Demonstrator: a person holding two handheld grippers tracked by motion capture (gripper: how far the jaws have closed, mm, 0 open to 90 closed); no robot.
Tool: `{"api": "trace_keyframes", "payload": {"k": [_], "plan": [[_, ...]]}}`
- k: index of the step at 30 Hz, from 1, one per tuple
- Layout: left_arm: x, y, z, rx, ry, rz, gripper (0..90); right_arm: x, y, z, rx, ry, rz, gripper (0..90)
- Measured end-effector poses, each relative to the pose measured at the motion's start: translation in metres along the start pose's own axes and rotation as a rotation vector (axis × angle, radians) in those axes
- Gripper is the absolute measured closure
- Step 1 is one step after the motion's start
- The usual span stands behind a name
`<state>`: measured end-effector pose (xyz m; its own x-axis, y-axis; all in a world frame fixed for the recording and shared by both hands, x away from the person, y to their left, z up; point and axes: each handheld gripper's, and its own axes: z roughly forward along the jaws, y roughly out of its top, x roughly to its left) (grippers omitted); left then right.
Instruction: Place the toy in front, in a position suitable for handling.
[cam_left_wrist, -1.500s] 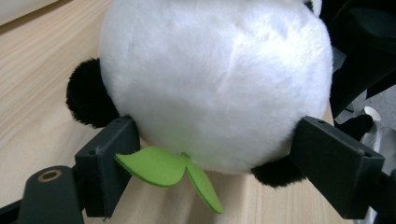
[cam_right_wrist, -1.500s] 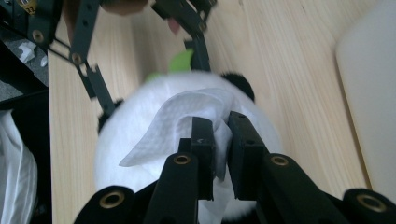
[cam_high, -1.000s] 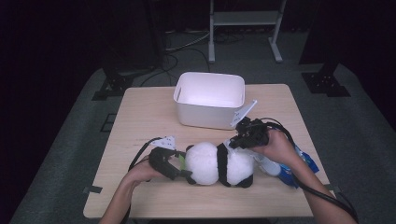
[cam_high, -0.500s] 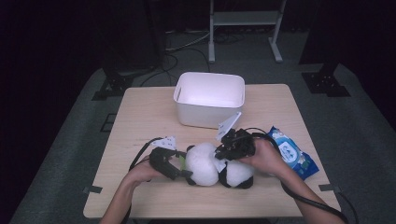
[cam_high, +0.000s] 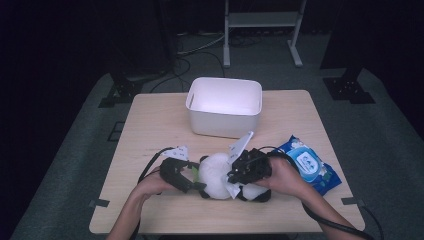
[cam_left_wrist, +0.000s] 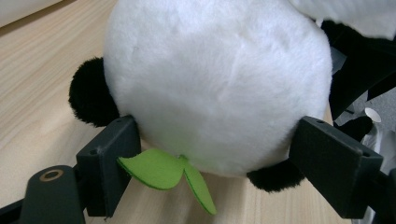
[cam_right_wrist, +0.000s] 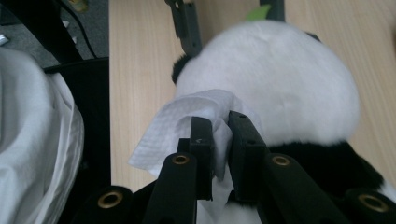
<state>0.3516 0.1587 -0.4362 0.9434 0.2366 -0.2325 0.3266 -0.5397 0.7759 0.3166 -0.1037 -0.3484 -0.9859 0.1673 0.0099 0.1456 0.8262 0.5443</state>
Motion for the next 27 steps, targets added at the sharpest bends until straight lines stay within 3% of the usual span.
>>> {"api": "trace_keyframes", "payload": {"k": [5, 6, 7, 8, 10, 12, 15, 27], "plan": [[0.000, 0.000, 0.000, -0.001, -0.001, 0.000, 15.9, -0.016, -0.013, -0.023, -0.017, -0.084, 0.062, 79.9], [0.000, 0.000, 0.000, 0.001, -0.002, 0.000, 15.8, -0.021, -0.015, -0.027, -0.017, -0.105, 0.076, 79.9], [0.000, 0.000, 0.000, 0.002, -0.002, 0.001, 15.8, -0.034, -0.021, -0.034, -0.029, -0.136, 0.123, 79.9], [0.000, 0.000, 0.000, 0.001, -0.004, -0.003, 15.8, -0.034, -0.021, -0.034, -0.029, -0.136, 0.123, 79.9], [0.000, 0.000, -0.001, -0.004, -0.005, -0.007, 15.8, -0.047, -0.028, -0.036, -0.033, -0.144, 0.175, 79.9], [0.000, 0.000, -0.003, -0.005, -0.004, -0.004, 15.8, -0.056, -0.039, -0.032, -0.051, -0.109, 0.220, 80.0], [0.000, 0.001, -0.005, -0.011, -0.006, -0.004, 15.7, -0.052, -0.042, -0.029, -0.074, -0.097, 0.212, 80.3], [-0.010, 0.013, -0.009, -0.032, -0.014, 0.024, 13.0, -0.015, -0.040, -0.028, -0.086, -0.057, 0.145, 80.9]]}}
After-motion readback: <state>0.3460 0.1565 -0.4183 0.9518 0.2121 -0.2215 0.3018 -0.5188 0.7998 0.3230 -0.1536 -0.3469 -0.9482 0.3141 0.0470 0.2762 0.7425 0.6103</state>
